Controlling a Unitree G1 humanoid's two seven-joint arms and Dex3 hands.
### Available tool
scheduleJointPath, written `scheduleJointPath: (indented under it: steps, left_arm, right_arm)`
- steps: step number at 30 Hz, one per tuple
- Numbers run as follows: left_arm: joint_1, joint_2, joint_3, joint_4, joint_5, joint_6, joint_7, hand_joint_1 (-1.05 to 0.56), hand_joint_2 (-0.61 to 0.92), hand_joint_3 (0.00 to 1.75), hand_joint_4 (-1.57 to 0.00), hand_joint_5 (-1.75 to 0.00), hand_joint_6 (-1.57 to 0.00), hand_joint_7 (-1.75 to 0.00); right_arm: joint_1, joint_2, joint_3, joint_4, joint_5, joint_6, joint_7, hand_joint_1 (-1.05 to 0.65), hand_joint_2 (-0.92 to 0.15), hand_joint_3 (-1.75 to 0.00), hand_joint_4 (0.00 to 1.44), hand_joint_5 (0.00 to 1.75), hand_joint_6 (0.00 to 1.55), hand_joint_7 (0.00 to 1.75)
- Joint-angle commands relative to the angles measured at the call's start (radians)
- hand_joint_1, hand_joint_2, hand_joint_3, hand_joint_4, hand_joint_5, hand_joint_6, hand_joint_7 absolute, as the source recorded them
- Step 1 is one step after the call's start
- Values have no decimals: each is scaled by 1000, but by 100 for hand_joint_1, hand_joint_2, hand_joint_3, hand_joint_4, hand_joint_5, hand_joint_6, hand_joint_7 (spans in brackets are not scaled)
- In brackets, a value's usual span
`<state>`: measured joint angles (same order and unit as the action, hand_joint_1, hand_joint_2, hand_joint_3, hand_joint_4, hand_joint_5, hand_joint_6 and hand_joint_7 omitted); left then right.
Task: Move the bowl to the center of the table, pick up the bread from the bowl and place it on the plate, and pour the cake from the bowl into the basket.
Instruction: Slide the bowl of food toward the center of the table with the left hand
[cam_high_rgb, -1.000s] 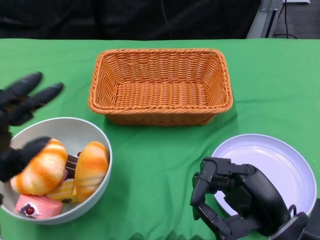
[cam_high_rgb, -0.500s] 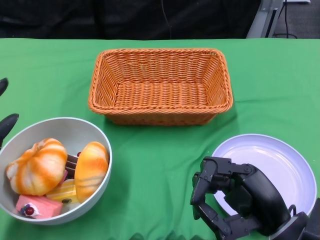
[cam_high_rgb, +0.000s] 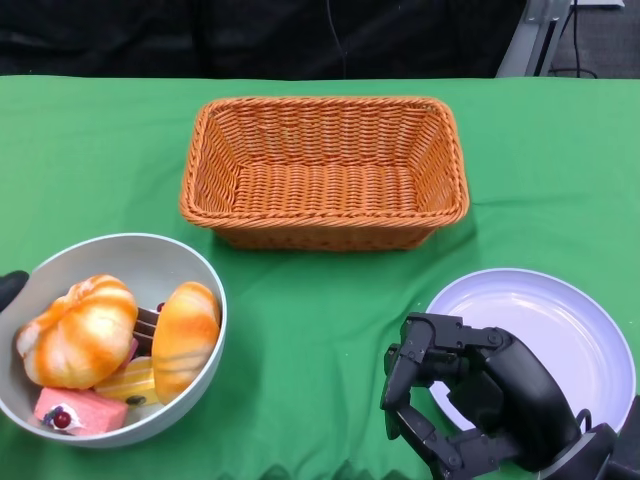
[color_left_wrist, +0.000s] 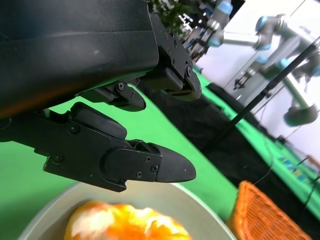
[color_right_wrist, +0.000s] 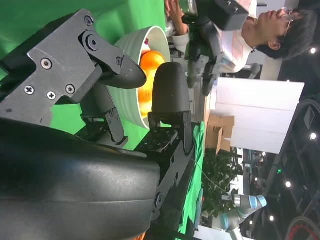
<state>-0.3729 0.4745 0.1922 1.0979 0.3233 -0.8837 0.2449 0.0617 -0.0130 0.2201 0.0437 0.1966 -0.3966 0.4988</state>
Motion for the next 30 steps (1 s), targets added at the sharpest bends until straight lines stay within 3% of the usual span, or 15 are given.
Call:
scheduleJointPath:
  steps: [1,14,23,30]
  left_arm:
    - [-16,41,-36,33,9,11,23,-70,92,30,-53,0,-50,0]
    - [-25,-14,-114,83,-53,43,-54,-68,92,29,-54,0,-47,0]
    - [-20,-119,-34,77,-255,59,-220,-63,92,28,-52,0,-44,0]
    - [2,-177,-27,20,-300,95,-212,-66,92,32,-49,0,-42,0]
  right_arm:
    - [-3,-3,-7,5,4,-2,-3,-7,-41,-122,77,169,73,137]
    - [-10,5,-6,16,9,-8,-3,-5,-41,-123,76,169,72,136]
    - [-13,5,-7,21,4,-12,-5,-6,-42,-121,76,169,73,135]
    - [-13,6,-5,22,1,-13,-7,-7,-40,-124,76,169,73,136]
